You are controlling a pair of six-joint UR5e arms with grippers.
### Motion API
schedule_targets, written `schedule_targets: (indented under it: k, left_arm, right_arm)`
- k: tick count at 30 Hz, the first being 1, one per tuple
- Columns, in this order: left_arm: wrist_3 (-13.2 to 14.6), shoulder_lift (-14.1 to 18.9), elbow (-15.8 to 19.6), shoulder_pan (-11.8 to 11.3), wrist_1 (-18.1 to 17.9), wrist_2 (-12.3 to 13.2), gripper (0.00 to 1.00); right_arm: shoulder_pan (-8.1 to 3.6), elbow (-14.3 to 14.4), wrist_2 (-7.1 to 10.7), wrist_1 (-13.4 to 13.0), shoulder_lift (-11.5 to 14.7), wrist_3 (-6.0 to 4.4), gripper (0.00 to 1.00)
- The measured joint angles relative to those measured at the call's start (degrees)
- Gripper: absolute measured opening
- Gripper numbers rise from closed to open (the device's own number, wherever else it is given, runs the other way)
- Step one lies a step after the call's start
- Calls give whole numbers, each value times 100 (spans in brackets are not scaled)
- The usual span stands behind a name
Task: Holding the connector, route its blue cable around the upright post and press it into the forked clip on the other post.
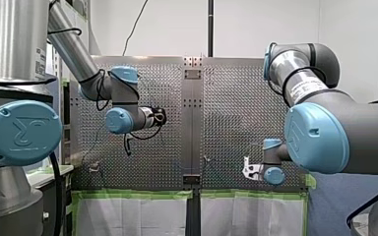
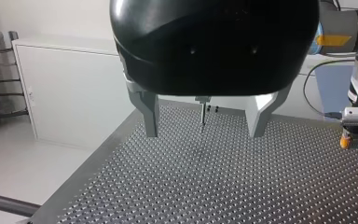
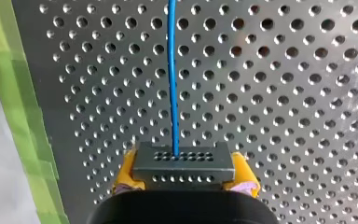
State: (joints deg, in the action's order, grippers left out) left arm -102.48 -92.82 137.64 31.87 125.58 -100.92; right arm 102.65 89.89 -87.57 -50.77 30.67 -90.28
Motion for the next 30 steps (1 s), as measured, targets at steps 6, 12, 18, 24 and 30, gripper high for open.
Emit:
schedule_targets:
  k: [6,12,18,24,30]
  left_arm:
    - [-29,-2,-2,-18,2,-62,93]
    - [-42,-2,-3,-35,4,-71,93]
    - [-55,-2,-2,-38,5,-72,93]
    - [-60,-2,-1,-39,8,-54,93]
    - [-76,-2,-2,-39,11,-49,93]
  right_arm:
    - [-46,-2,-251,40,104,16,0]
    - [-24,5,-499,219,369,5,0]
    - [4,80,-543,392,651,-87,0]
    - [62,119,-629,632,958,-258,0]
    - [93,131,-715,913,1245,-354,0]
